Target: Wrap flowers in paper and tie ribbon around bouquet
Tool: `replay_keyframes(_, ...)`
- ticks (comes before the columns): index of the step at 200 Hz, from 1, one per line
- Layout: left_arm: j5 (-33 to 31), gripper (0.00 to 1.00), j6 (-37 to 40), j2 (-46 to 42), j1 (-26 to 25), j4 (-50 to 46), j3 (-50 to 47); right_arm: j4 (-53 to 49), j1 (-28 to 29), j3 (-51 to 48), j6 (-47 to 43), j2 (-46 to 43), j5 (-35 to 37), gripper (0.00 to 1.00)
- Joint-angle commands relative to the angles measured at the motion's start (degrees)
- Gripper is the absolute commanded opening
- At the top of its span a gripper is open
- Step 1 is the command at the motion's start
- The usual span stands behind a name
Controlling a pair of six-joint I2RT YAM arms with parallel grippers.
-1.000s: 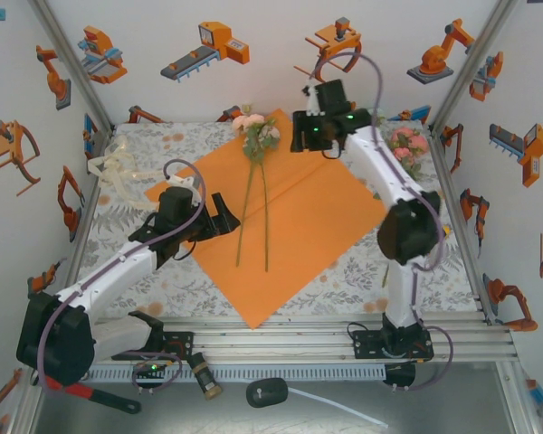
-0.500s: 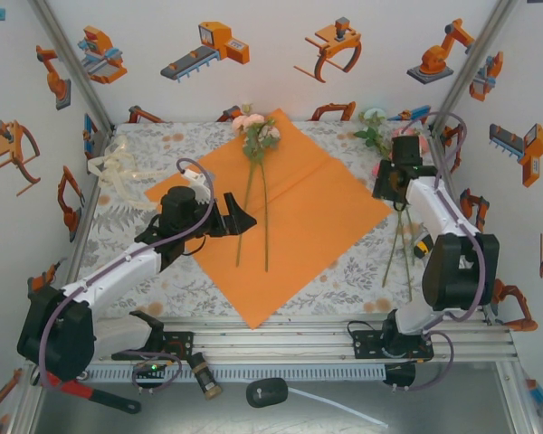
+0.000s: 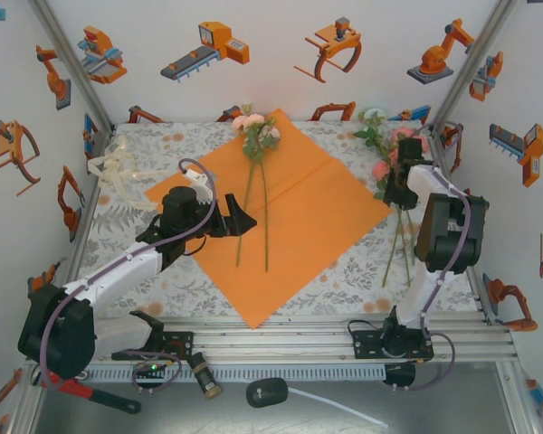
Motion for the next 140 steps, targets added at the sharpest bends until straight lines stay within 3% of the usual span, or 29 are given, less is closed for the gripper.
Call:
replay_keyframes(1,-0.82,0.97,1.47,0.25,-0.57,-1.02,1.73,-0.71,-1.1,2.39,-1.27,0.72,0.19,0.38)
replay_keyframes(71,-1.08,0.97,1.17,1.33,-0.56,-0.69,1.96,-1.83,-1.34,3.63,-1.53,4.35,-4.66,0.31)
replay_keyframes(140,-1.96,0.97,0.81,1.09,-0.57,-1.14,1.88,-3.61,-1.3,5.47,-1.79,5.7,-6.7,0.11)
